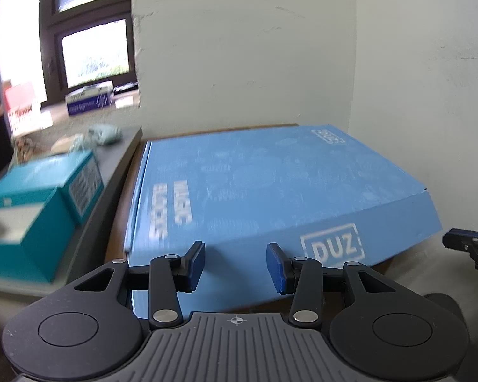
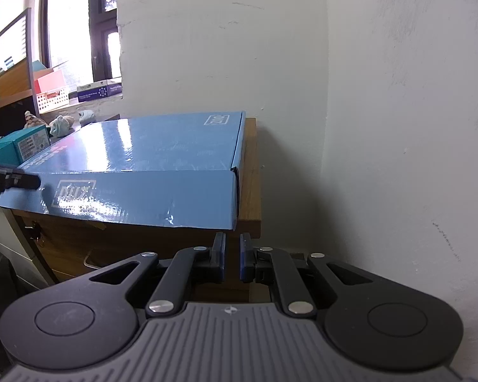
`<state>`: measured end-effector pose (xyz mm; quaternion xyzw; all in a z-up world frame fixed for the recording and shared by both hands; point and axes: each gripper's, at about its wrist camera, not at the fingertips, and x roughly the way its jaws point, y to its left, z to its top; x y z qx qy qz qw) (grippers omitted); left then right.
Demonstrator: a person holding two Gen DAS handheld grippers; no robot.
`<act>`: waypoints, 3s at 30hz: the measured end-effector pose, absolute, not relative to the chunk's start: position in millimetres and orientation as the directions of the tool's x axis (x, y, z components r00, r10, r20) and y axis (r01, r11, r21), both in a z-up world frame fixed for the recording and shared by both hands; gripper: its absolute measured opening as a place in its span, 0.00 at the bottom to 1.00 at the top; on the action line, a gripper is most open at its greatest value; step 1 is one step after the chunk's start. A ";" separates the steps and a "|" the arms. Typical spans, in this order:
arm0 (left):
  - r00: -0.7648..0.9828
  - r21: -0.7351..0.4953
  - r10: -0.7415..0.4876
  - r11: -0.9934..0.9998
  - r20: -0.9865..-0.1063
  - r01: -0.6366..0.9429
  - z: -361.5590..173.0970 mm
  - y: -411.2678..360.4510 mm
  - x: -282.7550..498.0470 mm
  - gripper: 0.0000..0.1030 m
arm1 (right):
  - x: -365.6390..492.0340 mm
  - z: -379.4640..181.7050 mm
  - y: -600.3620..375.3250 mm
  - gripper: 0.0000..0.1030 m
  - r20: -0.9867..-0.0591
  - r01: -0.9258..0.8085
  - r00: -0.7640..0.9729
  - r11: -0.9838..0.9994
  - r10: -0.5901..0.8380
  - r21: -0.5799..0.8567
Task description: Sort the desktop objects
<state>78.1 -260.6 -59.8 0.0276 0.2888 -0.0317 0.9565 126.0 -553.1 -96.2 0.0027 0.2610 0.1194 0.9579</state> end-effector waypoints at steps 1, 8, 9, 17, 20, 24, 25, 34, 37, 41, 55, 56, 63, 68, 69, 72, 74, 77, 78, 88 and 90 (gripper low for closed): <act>0.830 0.030 -0.046 0.997 -0.556 0.076 -61.6 -260.3 74.9 0.44 | 126.4 -94.2 -553.0 0.10 -0.504 -0.224 0.833 0.972 0.227 0.067; 0.833 -0.015 -0.035 0.999 -0.552 0.033 -68.2 -246.2 59.5 0.44 | 131.2 -78.4 -549.6 0.10 -0.525 -0.227 0.818 0.970 0.237 0.085; 0.833 -0.016 -0.028 1.000 -0.552 0.022 -68.8 -243.1 57.5 0.44 | 132.1 -76.1 -548.6 0.10 -0.526 -0.229 0.816 0.969 0.241 0.089; 0.833 -0.053 0.004 0.998 -0.553 -0.040 -72.0 -216.7 45.1 0.44 | 145.2 -69.8 -542.8 0.10 -0.569 -0.222 0.782 0.967 0.253 0.126; 0.845 -0.054 0.013 0.997 -0.534 -0.049 -72.4 -210.7 38.8 0.44 | 147.7 -68.8 -537.4 0.10 -0.581 -0.225 0.777 0.969 0.241 0.102; 0.850 -0.049 -0.006 0.999 -0.526 -0.024 -77.8 -194.1 33.0 0.44 | 147.0 -64.3 -533.5 0.11 -0.580 -0.223 0.785 0.973 0.217 0.062; 0.850 -0.037 -0.010 0.999 -0.527 -0.011 -80.3 -190.4 31.9 0.44 | 146.8 -62.0 -533.6 0.13 -0.576 -0.222 0.789 0.973 0.213 0.055; 0.868 0.028 -0.011 0.999 -0.497 0.028 -105.6 -183.3 34.6 0.44 | 166.6 -37.9 -529.6 0.24 -0.554 -0.241 0.801 0.969 0.227 0.048; 0.879 0.044 -0.002 0.999 -0.477 0.026 -111.4 -186.9 36.8 0.44 | 179.6 -38.8 -533.6 0.30 -0.568 -0.219 0.789 0.971 0.234 0.095; 0.892 0.032 -0.012 0.999 -0.452 0.029 -113.0 -186.9 38.8 0.44 | 185.8 -44.3 -540.7 0.45 -0.581 -0.211 0.774 0.968 0.252 0.137; 0.910 -0.039 -0.056 0.998 -0.411 0.044 -109.6 -184.5 38.3 0.33 | 192.9 -58.4 -546.9 0.42 -0.616 -0.225 0.721 0.948 0.317 0.225; 0.911 -0.045 -0.060 0.998 -0.408 0.045 -109.3 -184.3 38.2 0.31 | 193.6 -58.0 -547.2 0.42 -0.618 -0.224 0.718 0.947 0.320 0.230; 0.911 -0.057 -0.075 0.997 -0.405 0.056 -105.5 -185.1 37.0 0.31 | 196.2 -55.6 -547.1 0.42 -0.637 -0.224 0.701 0.947 0.321 0.231; 0.905 -0.059 -0.072 0.997 -0.419 0.052 -97.7 -188.3 33.4 0.31 | 197.1 -54.0 -546.6 0.42 -0.646 -0.224 0.692 0.947 0.321 0.230; 0.904 -0.062 -0.072 0.997 -0.420 0.051 -96.3 -188.6 32.6 0.31 | 197.3 -53.5 -546.4 0.43 -0.649 -0.225 0.690 0.947 0.321 0.229; 0.908 -0.038 -0.067 0.998 -0.414 0.057 -94.8 -189.5 31.3 0.31 | 197.2 -52.4 -545.0 0.43 -0.653 -0.228 0.687 0.948 0.317 0.220; 0.911 -0.018 -0.063 0.998 -0.408 0.061 -94.0 -190.2 30.5 0.31 | 197.0 -51.6 -545.1 0.43 -0.654 -0.229 0.687 0.948 0.317 0.219; 0.918 0.027 -0.048 0.998 -0.395 0.064 -98.2 -192.7 30.7 0.31 | 195.7 -50.1 -545.3 0.43 -0.651 -0.235 0.688 0.947 0.321 0.219; 0.919 0.041 -0.043 0.997 -0.391 0.063 -101.9 -193.9 31.7 0.31 | 195.4 -49.9 -544.8 0.43 -0.651 -0.238 0.689 0.948 0.319 0.213; 0.955 0.066 0.005 0.998 -0.297 0.016 -129.2 -185.8 37.8 0.30 | 194.9 -51.5 -542.1 0.43 -0.657 -0.239 0.690 0.953 0.303 0.189; 0.957 0.040 0.013 0.999 -0.290 -0.002 -133.0 -181.4 41.0 0.30 | 195.2 -52.2 -542.2 0.43 -0.658 -0.236 0.689 0.953 0.303 0.191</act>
